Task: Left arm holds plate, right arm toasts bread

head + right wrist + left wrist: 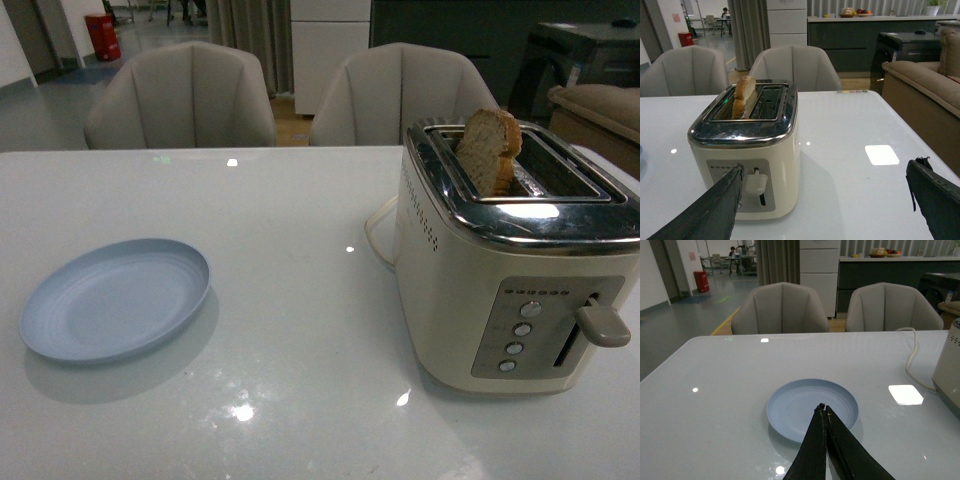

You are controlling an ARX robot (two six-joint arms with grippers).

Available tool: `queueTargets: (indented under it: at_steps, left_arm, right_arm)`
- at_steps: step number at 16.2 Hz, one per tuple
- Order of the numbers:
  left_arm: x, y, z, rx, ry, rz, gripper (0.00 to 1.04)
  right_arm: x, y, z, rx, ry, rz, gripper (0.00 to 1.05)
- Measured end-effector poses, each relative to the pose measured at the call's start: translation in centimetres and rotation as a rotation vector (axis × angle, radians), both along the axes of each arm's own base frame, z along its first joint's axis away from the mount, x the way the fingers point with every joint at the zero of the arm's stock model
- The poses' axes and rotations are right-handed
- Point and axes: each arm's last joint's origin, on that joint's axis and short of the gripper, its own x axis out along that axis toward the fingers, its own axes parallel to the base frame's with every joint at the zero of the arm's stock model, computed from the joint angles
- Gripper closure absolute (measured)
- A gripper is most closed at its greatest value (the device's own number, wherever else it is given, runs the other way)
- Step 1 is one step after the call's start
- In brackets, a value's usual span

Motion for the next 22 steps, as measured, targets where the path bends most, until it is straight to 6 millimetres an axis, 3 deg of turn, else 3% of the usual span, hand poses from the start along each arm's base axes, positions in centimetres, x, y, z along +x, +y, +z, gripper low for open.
queueTargets:
  at_steps: [2, 3, 5, 8, 11, 22]
  left_arm:
    - [0.0, 0.0, 0.0, 0.0, 0.0, 0.0, 1.01]
    - [0.0, 0.0, 0.0, 0.0, 0.0, 0.0, 0.94]
    - [0.0, 0.0, 0.0, 0.0, 0.0, 0.0, 0.74]
    - [0.0, 0.0, 0.0, 0.0, 0.0, 0.0, 0.36]
    - [0.0, 0.0, 0.0, 0.0, 0.0, 0.0, 0.07]
    - [0.0, 0.0, 0.0, 0.0, 0.0, 0.0, 0.07]
  right_arm:
    - [0.0, 0.0, 0.0, 0.0, 0.0, 0.0, 0.06]
    - [0.0, 0.0, 0.0, 0.0, 0.0, 0.0, 0.06]
    - [0.0, 0.0, 0.0, 0.0, 0.0, 0.0, 0.06]
    - [0.0, 0.0, 0.0, 0.0, 0.0, 0.0, 0.06]
    - [0.0, 0.0, 0.0, 0.0, 0.0, 0.0, 0.06]
    - [0.0, 0.0, 0.0, 0.0, 0.0, 0.0, 0.06]
